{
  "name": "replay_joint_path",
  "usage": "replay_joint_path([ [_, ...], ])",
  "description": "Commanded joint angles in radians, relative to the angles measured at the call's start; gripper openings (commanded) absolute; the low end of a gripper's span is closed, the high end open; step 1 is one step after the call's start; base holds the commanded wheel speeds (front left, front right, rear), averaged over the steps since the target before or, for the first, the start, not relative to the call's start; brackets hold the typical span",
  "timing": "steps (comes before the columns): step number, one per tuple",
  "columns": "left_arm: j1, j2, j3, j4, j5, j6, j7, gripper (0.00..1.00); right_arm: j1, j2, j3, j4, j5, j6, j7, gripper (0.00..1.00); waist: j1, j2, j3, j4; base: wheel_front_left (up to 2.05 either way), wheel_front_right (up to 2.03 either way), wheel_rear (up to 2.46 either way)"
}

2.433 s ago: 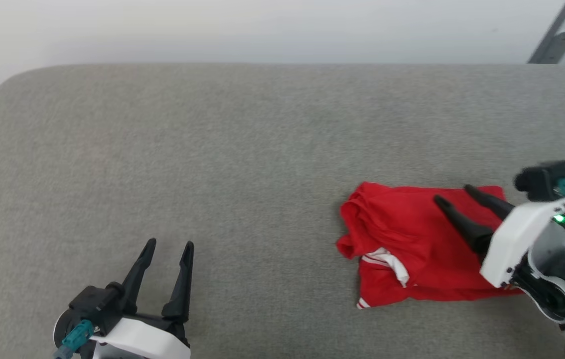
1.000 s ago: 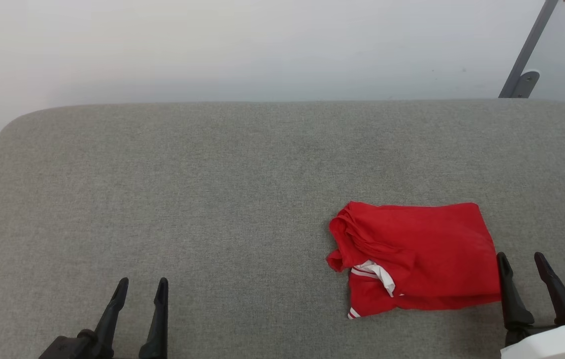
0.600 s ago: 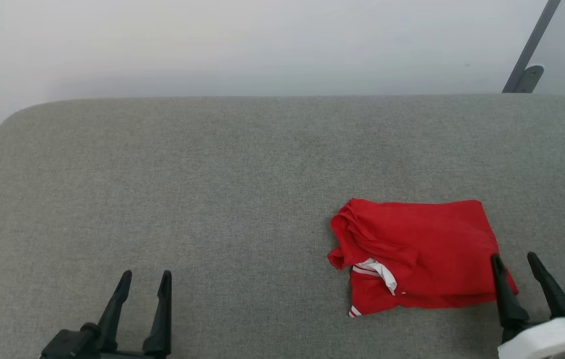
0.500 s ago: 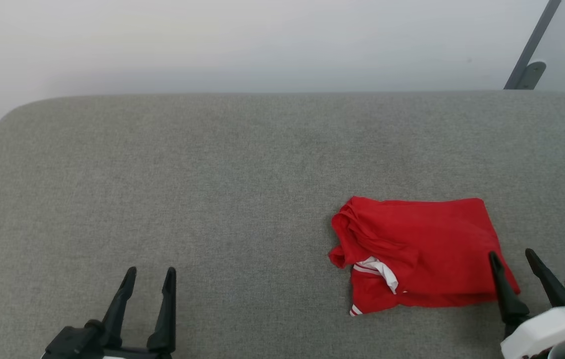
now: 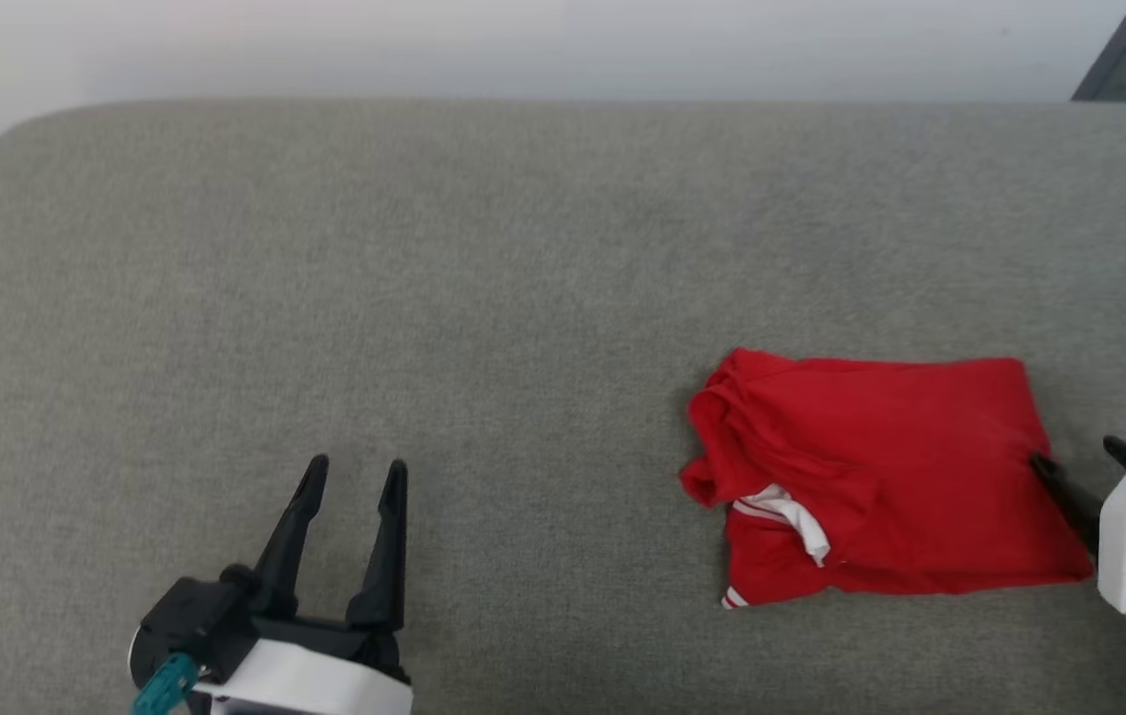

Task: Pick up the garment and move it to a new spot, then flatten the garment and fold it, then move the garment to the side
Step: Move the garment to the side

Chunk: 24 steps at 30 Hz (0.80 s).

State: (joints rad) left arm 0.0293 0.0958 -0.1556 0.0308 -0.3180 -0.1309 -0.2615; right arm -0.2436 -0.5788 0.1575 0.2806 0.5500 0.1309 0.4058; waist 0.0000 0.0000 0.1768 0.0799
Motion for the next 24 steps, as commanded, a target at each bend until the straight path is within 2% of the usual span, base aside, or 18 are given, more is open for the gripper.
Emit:
replay_joint_path([
  [1,-0.027,-0.004,-0.007,0.003,-0.005,0.001,-0.005,1.00,-0.020,-0.018,0.024,0.012,0.037,0.000,0.082,1.00,0.0000,0.0000,0.042,0.022,0.00,0.00,0.00],
  [3,-0.044,-0.008,-0.012,0.005,-0.005,0.001,-0.005,1.00,-0.036,-0.037,0.047,0.010,0.077,0.000,0.154,1.00,0.0000,0.0000,0.064,0.029,0.00,0.00,0.00],
  [8,-0.072,-0.016,-0.012,0.007,-0.006,0.001,-0.005,1.00,-0.049,-0.051,0.067,0.010,0.127,0.000,0.210,1.00,0.0000,0.0000,0.103,0.038,0.00,0.00,0.00],
  [11,-0.086,-0.019,-0.012,0.010,-0.006,0.001,-0.005,1.00,-0.050,-0.039,0.073,0.034,0.156,0.000,0.233,1.00,0.0000,0.0000,0.123,0.038,0.00,0.00,0.00],
  [12,-0.090,-0.019,-0.014,0.012,-0.005,0.001,-0.005,1.00,-0.048,-0.035,0.083,0.041,0.163,0.000,0.244,0.43,0.0000,0.0000,0.129,0.036,0.00,0.00,0.00],
  [13,-0.094,-0.019,-0.014,0.014,-0.004,0.001,-0.005,1.00,-0.046,-0.030,0.089,0.046,0.169,0.000,0.249,0.08,0.0000,0.0000,0.135,0.033,0.00,0.00,0.00],
  [14,-0.098,-0.019,-0.013,0.014,-0.002,0.001,-0.005,1.00,-0.046,-0.024,0.089,0.054,0.178,0.000,0.254,0.00,0.0000,0.0000,0.139,0.029,0.00,0.00,0.00],
  [19,-0.116,-0.010,-0.011,0.016,0.009,0.001,-0.005,1.00,-0.065,-0.034,0.079,0.065,0.197,-0.005,0.232,0.00,0.0000,0.0000,0.157,-0.006,0.00,0.00,0.00],
  [24,-0.143,0.010,-0.023,0.018,0.023,0.001,-0.005,1.00,-0.102,-0.052,-0.001,0.075,0.202,-0.007,0.152,0.00,0.0000,0.0000,0.175,-0.067,0.00,0.00,0.00],
])
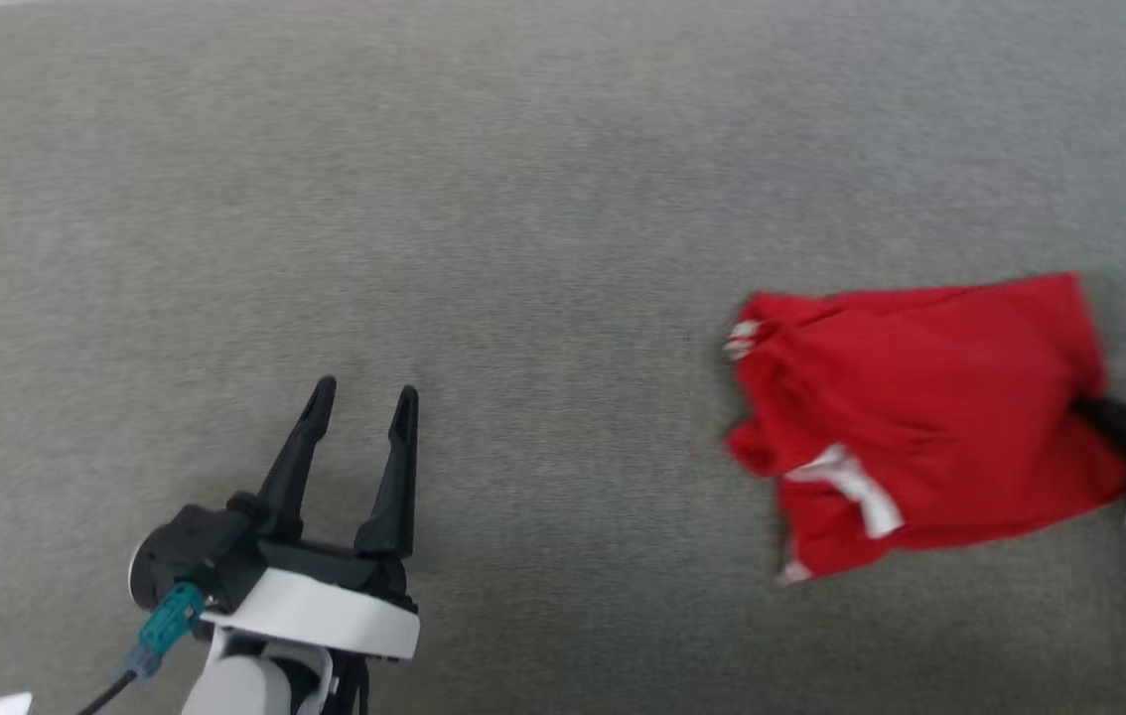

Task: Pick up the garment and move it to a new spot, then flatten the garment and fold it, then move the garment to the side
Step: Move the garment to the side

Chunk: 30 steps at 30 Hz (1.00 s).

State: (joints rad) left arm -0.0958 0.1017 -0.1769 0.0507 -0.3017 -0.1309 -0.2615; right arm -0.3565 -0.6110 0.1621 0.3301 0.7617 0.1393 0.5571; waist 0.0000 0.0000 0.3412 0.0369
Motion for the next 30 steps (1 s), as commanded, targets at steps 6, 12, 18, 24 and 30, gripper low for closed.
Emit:
replay_joint_path([
  [6,-0.096,0.055,-0.012,-0.001,0.039,0.001,-0.005,1.00,-0.038,-0.053,-0.129,0.056,-0.040,-0.010,-0.099,0.00,0.0000,0.0000,0.062,-0.115,0.00,0.00,0.00],
  [12,-0.232,0.124,-0.025,-0.021,0.042,0.001,-0.005,1.00,-0.118,-0.096,-0.275,0.171,-0.079,-0.009,-0.187,0.00,0.0000,0.0000,0.148,-0.187,0.00,0.00,0.00],
  [18,-0.381,0.185,-0.068,-0.031,0.041,0.001,-0.005,1.00,-0.241,-0.106,-0.359,0.323,-0.149,-0.009,-0.301,0.00,0.0000,0.0000,0.242,-0.217,0.00,0.00,0.00],
  [24,-0.457,0.204,-0.105,-0.035,0.036,0.001,-0.005,1.00,-0.339,-0.083,-0.368,0.441,-0.214,-0.009,-0.411,0.00,0.0000,0.0000,0.292,-0.217,0.00,0.00,0.00],
  [30,-0.450,0.208,-0.112,-0.033,0.035,0.001,-0.005,1.00,-0.414,-0.056,-0.329,0.573,-0.298,-0.009,-0.510,0.00,0.0000,0.0000,0.289,-0.209,0.00,0.00,0.00],
])
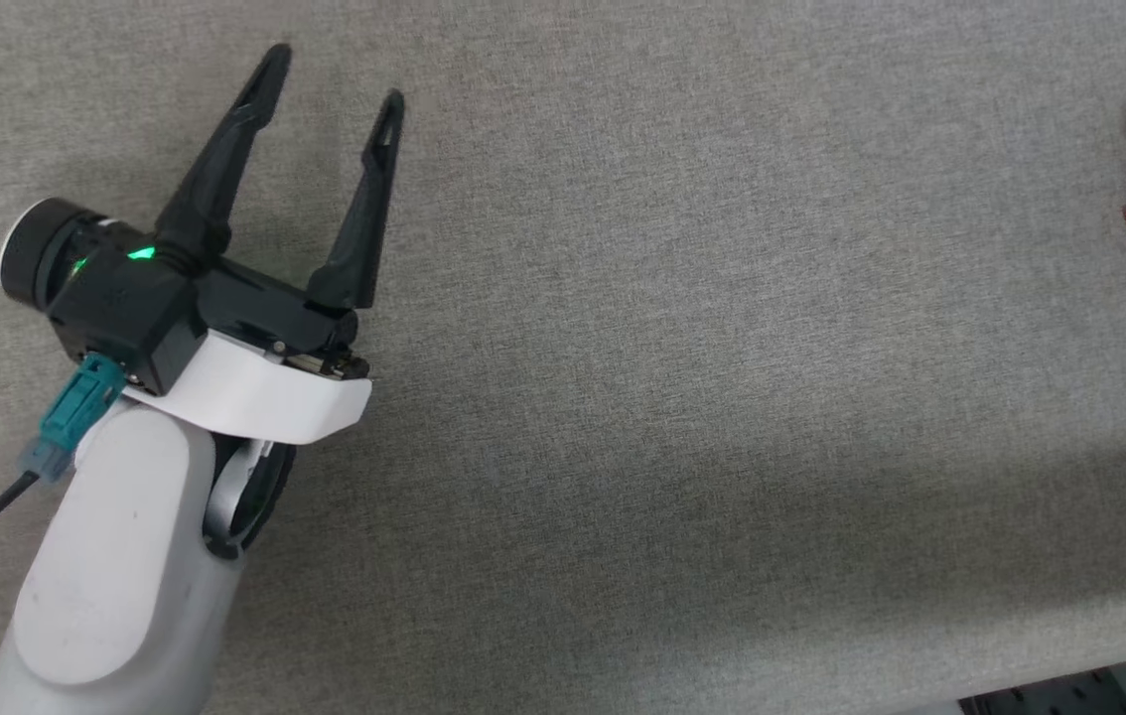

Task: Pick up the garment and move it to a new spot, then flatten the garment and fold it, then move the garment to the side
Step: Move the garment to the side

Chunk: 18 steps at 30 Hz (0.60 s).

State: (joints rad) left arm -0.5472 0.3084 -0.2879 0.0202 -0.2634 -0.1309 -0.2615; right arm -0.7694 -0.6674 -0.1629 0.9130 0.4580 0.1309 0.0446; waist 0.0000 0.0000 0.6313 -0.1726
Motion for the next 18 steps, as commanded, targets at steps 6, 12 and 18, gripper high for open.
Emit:
replay_joint_path([
  [6,0.055,-0.009,0.029,0.005,-0.014,0.001,-0.005,1.00,-0.027,0.008,0.038,0.093,-0.057,-0.001,-0.087,1.00,0.0000,0.0000,-0.069,0.011,0.00,0.00,0.00],
  [12,0.150,-0.047,0.058,0.001,-0.030,0.001,-0.005,1.00,0.008,0.011,0.135,0.102,-0.082,-0.001,-0.174,1.00,0.0000,0.0000,-0.206,0.038,0.00,0.00,0.00],
  [18,0.260,-0.083,0.083,0.013,-0.054,0.001,-0.005,1.00,0.078,0.069,0.282,0.035,-0.051,-0.001,-0.243,1.00,0.0000,0.0000,-0.323,0.079,0.00,0.00,0.00],
])
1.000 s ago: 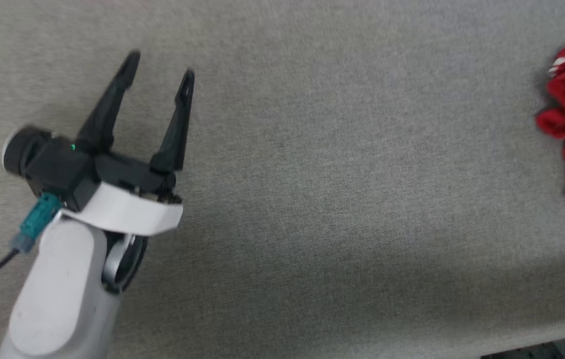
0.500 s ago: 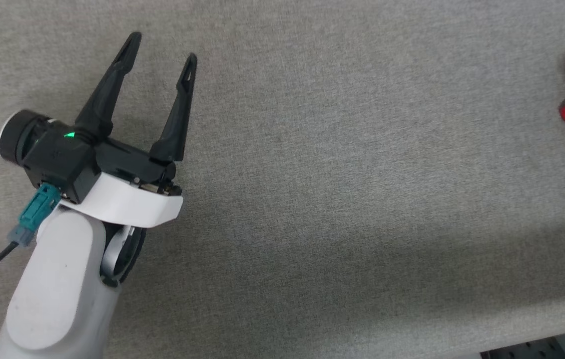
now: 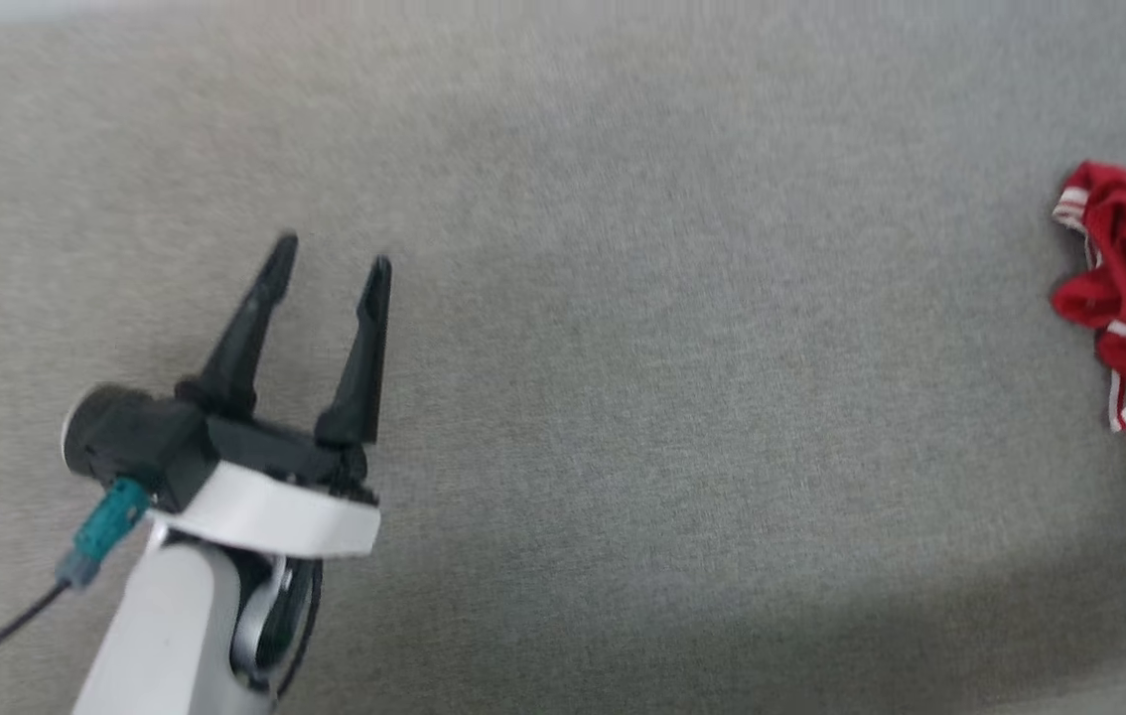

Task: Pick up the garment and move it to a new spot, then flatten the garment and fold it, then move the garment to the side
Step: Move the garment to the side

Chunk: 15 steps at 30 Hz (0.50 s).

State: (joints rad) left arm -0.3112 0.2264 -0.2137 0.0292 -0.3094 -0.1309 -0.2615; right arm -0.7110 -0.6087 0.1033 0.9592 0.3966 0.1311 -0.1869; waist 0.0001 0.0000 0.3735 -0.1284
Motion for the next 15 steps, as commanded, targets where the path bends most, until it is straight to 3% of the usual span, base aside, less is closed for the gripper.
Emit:
replay_joint_path([
  [1,0.039,-0.006,0.015,0.006,-0.012,0.001,-0.005,1.00,0.033,0.019,0.036,-0.024,0.020,-0.001,-0.022,1.00,-0.0001,0.0000,-0.082,0.043,0.00,0.00,0.00],
  [9,0.177,-0.018,0.057,0.068,-0.044,0.001,-0.005,1.00,0.160,0.095,0.155,-0.143,0.110,-0.001,-0.073,1.00,-0.0001,0.0000,-0.200,0.113,0.00,0.00,0.00],
  [15,0.265,-0.027,0.087,0.117,-0.061,0.001,-0.005,1.00,0.279,0.153,0.127,-0.265,0.130,-0.001,-0.078,1.00,-0.0001,0.0000,-0.278,0.162,0.00,0.00,0.00],
])
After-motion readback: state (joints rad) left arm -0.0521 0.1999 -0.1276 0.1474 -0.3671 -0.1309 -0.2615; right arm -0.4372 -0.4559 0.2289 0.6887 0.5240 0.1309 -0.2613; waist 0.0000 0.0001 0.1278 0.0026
